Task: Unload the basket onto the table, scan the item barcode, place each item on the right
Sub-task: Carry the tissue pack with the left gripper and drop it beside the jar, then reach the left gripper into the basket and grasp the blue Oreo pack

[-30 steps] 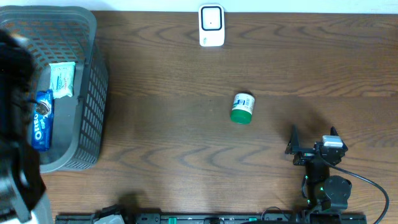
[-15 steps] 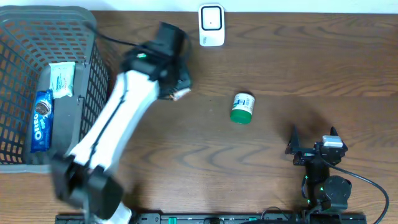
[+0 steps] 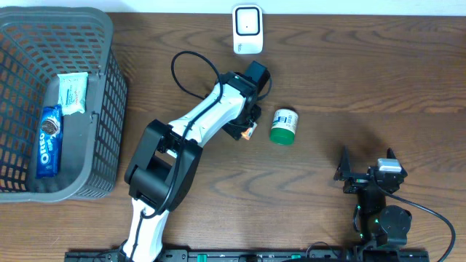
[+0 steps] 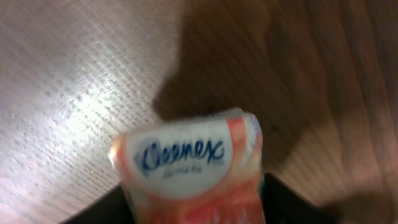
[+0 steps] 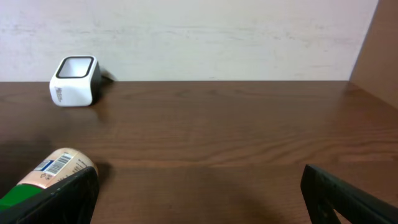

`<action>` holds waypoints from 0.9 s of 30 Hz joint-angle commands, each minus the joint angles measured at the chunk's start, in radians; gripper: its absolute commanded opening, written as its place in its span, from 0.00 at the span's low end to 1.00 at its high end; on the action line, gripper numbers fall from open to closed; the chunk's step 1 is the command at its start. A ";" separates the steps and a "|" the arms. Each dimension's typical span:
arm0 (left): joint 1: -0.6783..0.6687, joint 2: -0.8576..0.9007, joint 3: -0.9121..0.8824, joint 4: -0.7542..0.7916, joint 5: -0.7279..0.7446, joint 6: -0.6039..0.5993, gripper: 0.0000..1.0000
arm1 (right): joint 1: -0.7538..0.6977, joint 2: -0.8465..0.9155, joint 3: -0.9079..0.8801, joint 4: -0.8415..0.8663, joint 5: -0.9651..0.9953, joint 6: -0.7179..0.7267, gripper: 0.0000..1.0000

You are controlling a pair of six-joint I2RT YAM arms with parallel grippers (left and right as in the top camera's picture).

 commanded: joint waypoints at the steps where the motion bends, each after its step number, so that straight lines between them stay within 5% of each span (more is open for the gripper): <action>1: 0.011 -0.015 0.008 -0.004 -0.056 -0.100 0.91 | 0.007 -0.005 -0.001 -0.003 -0.002 -0.011 0.99; 3: 0.025 -0.051 0.022 -0.013 -0.076 -0.087 1.00 | 0.007 -0.005 -0.001 -0.003 -0.002 -0.011 0.99; 7: 0.056 -0.187 0.093 -0.014 -0.122 0.091 0.98 | 0.007 -0.005 -0.001 -0.003 -0.002 -0.011 0.99; 11: 0.095 -0.352 0.217 -0.046 -0.163 0.465 0.98 | 0.007 -0.005 -0.001 -0.003 -0.002 -0.011 0.99; 15: 0.194 -0.507 0.355 -0.217 -0.347 0.705 0.98 | 0.007 -0.005 -0.001 -0.003 -0.002 -0.011 0.99; 17: 0.337 -0.605 0.392 -0.264 -0.378 0.950 0.98 | 0.007 -0.005 -0.001 -0.003 -0.002 -0.011 0.99; 20: 0.546 -0.668 0.392 -0.325 -0.380 1.147 0.98 | 0.007 -0.005 -0.001 -0.003 -0.002 -0.011 0.99; 27: 0.959 -0.608 0.319 -0.517 -0.379 1.173 0.98 | 0.007 -0.005 -0.001 -0.003 -0.002 -0.011 0.99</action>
